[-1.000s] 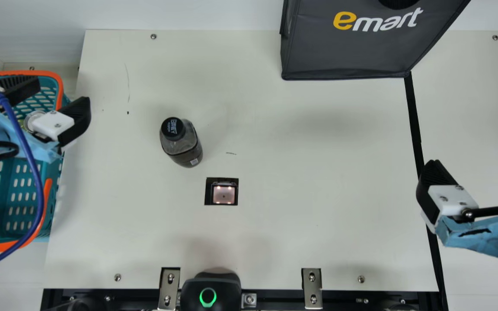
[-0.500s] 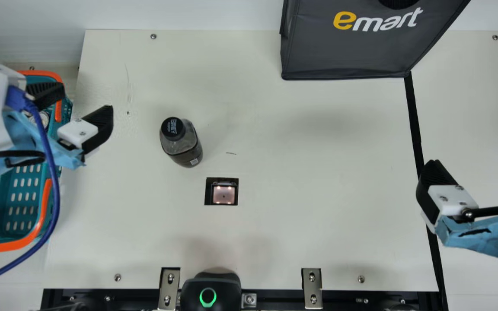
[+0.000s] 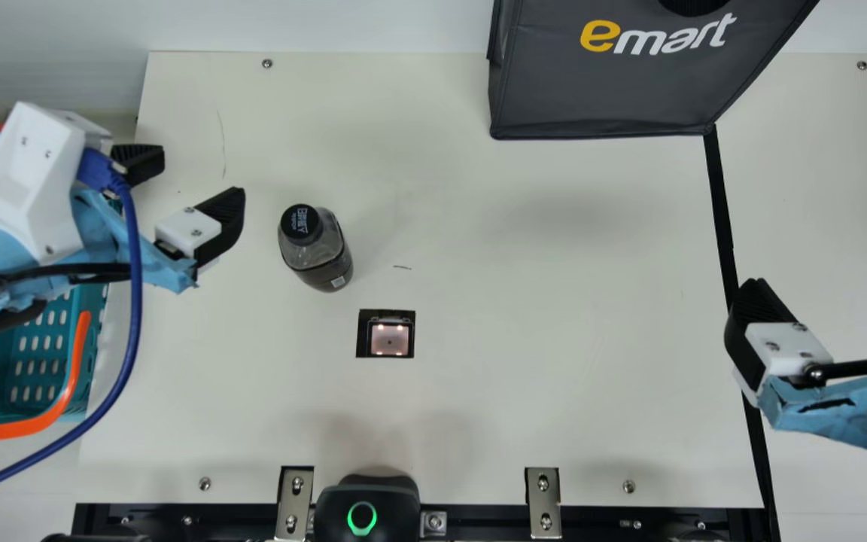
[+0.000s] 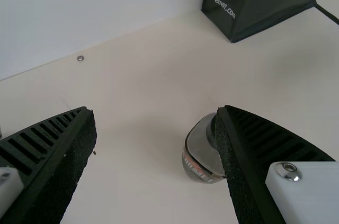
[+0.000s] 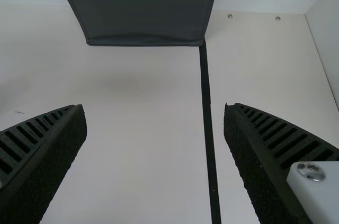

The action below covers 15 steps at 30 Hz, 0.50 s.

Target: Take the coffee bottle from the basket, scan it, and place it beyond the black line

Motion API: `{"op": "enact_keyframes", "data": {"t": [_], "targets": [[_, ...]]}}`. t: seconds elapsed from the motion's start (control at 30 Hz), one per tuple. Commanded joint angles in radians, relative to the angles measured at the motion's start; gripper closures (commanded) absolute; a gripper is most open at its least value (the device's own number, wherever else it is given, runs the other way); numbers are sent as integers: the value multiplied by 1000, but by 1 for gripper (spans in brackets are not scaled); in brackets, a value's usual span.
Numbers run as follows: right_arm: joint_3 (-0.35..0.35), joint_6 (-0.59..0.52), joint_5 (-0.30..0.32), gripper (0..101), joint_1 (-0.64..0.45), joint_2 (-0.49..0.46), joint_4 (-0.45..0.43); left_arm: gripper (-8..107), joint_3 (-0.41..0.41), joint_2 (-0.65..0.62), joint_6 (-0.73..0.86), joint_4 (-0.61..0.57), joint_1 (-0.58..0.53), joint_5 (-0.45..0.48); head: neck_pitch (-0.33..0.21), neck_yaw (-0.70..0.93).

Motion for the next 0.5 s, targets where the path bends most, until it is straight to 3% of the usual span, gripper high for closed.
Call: {"op": "enact_keyframes", "data": {"t": [0.0,0.47], "targets": [[0,0,0,10,0,0,0,9,-3,3,-25,16,-24,-12,-26,0],[0,0,0,10,0,0,0,9,2,8,-259,146,-195,-68,-26,0]]}}
